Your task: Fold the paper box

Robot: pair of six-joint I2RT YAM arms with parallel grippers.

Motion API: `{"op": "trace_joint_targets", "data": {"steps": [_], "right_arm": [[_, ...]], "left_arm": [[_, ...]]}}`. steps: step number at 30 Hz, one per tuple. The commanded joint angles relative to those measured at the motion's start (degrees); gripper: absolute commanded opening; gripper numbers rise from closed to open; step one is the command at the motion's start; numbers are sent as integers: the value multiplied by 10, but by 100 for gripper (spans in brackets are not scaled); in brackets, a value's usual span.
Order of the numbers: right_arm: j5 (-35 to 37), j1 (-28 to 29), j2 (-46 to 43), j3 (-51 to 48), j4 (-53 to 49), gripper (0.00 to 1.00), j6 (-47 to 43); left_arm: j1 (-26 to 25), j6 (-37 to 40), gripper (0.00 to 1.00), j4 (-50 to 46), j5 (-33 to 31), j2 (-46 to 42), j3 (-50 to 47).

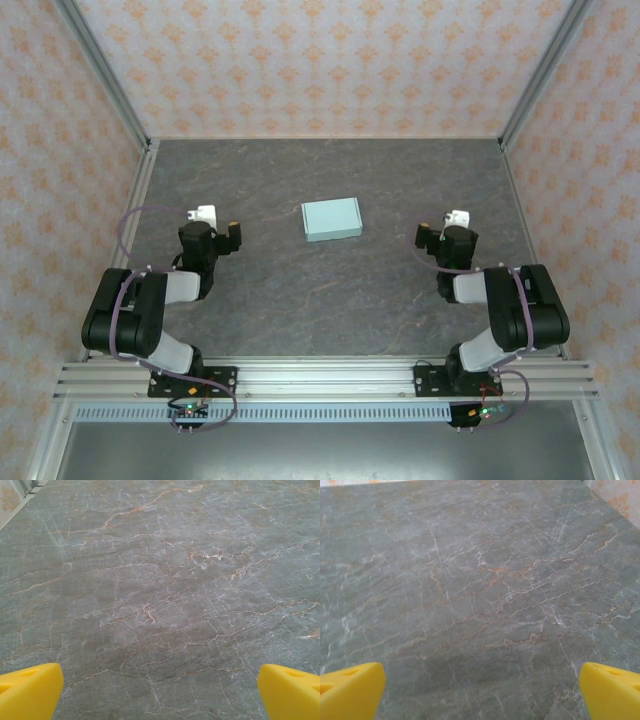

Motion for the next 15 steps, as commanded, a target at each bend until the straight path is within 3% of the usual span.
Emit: {"op": "trace_joint_targets", "data": {"steps": [1,15], "right_arm": [[-32,-22,-3,30,-17,99,34],[-30,-22,-4,28,-14,99,32]], "left_arm": [[3,9,100,20,2,-3,12],[3,8,100,20,-2,-3,12]]}}
